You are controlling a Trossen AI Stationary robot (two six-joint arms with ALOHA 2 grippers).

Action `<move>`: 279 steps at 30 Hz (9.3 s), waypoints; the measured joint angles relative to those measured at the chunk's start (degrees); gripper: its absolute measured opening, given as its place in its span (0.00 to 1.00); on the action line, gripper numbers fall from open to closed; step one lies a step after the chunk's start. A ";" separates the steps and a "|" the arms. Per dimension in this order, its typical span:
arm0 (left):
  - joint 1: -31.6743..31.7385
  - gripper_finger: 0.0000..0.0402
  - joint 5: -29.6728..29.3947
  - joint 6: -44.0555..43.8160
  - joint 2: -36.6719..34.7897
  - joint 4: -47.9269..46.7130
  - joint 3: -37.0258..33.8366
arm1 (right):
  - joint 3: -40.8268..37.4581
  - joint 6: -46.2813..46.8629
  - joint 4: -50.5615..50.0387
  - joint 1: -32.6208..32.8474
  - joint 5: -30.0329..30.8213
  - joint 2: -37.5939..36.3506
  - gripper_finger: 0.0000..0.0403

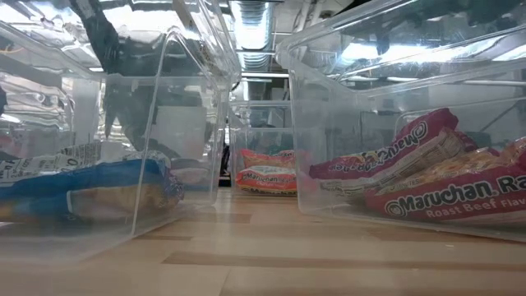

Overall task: Sort Maruchan noodles
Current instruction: Put the blue noodle pack into the bottom left transparent bin

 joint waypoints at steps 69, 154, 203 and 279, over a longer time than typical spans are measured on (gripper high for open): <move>-12.59 0.27 17.67 -5.46 -30.30 -54.71 0.15 | -0.02 -0.03 -0.04 0.07 -0.02 0.00 0.09; 2.19 0.00 31.03 2.10 -47.88 -47.27 -1.81 | -0.02 -0.06 -0.14 0.05 -0.02 0.00 0.09; 2.19 0.67 31.28 -2.89 -13.68 -47.78 -1.40 | -0.02 -0.04 -0.18 0.04 -0.02 -0.02 0.09; -47.30 0.33 33.91 6.10 -33.44 -19.62 1.88 | -0.02 -0.06 -1.32 0.04 -0.02 -0.02 0.09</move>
